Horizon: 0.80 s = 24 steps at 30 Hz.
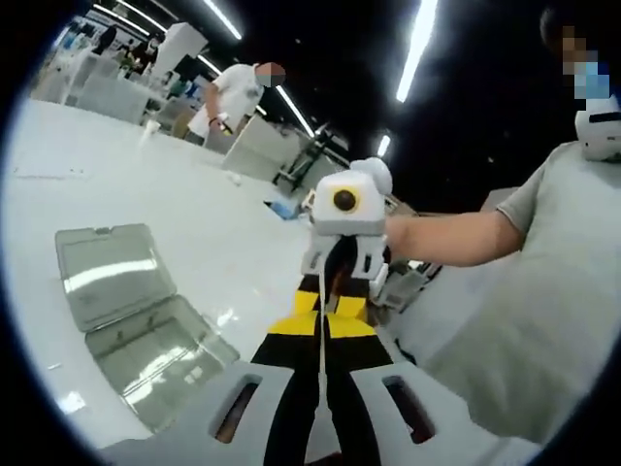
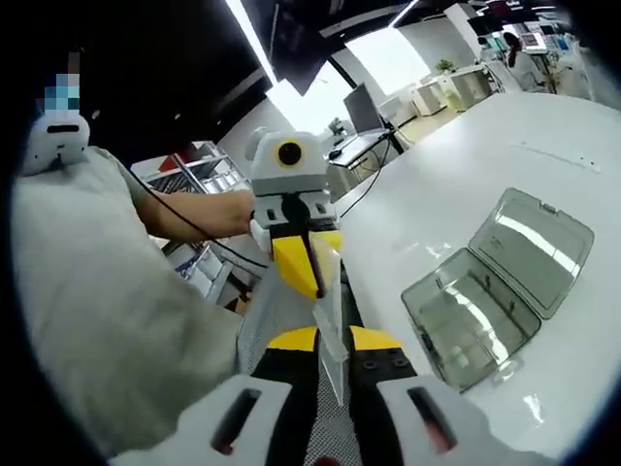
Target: Insert the divider into the dual guide fixture by aligning both edges with the guide slots and pushing it downward to the bottom, including one-sided entry, uneven engagement, binding, and posture correction.
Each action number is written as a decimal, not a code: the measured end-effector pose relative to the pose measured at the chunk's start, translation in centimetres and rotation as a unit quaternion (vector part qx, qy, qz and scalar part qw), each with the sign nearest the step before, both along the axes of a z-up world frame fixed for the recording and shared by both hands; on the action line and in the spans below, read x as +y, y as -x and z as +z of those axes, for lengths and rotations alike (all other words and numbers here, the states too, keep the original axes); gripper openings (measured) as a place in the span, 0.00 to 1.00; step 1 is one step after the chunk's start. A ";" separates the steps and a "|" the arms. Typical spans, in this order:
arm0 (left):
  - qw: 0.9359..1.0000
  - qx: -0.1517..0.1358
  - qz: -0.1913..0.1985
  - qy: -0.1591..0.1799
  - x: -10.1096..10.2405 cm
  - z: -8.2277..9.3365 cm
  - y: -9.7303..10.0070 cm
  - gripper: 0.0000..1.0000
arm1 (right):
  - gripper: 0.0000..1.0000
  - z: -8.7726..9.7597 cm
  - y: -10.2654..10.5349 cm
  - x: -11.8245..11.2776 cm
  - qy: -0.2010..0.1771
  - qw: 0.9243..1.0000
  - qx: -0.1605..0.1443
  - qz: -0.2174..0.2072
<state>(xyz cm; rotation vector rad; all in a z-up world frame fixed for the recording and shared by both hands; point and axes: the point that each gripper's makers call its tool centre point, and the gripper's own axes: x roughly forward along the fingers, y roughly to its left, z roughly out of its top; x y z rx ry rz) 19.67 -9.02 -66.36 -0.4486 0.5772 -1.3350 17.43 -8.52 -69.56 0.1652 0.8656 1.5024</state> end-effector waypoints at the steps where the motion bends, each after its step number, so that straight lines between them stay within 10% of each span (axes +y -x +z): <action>1: 1.000 0.000 0.000 0.000 0.0 0.0 0.0 0.00 | 0.07 0.3 -0.2 0.1 -0.012 1.000 0.010 -0.010; 24: 1.000 -0.002 -0.002 0.013 -0.1 0.5 0.1 0.00 | 0.06 0.8 0.2 0.4 -0.046 0.999 0.021 -0.015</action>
